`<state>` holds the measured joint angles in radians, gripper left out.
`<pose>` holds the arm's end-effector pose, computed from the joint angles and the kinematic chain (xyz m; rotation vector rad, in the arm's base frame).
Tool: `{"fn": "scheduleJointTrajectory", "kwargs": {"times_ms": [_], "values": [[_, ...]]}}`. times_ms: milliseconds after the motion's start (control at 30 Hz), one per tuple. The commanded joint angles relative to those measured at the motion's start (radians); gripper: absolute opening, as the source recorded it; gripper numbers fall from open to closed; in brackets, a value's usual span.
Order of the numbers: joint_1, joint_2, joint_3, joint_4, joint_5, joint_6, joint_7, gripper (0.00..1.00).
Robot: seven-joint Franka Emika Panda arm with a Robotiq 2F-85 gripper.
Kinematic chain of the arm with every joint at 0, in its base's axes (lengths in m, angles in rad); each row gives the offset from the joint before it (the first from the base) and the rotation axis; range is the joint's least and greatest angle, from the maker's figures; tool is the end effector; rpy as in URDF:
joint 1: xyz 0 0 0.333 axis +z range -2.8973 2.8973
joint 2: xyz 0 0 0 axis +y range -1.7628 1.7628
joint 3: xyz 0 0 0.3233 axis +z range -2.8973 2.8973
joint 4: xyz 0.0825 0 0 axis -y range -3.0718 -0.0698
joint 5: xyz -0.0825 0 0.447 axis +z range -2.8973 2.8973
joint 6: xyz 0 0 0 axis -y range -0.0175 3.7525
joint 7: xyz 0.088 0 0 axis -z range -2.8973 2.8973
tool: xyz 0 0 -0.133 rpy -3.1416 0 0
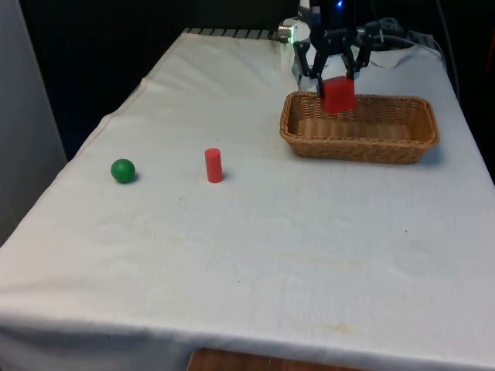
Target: Pick up the object to the left of the cylinder and place it into the basket.
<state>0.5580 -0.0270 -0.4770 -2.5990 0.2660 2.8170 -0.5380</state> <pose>0.4995 0.0313 0.2164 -2.9925 -0.5686 -0.4000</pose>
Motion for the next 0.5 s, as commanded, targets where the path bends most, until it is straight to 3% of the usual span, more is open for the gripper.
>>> {"fn": "scheduleJointTrajectory", "kwargs": {"times_ms": [0,233,267,467], "values": [[0.002,0.009,0.004,-0.013,-0.007,0.026,0.005,0.02],[0.0,0.019,0.027,-0.039,0.0,0.039,0.0,0.02],[0.006,0.028,0.034,-0.05,0.003,0.064,0.008,0.02],[0.006,0.06,0.074,-0.071,0.003,0.101,0.036,0.02]]}}
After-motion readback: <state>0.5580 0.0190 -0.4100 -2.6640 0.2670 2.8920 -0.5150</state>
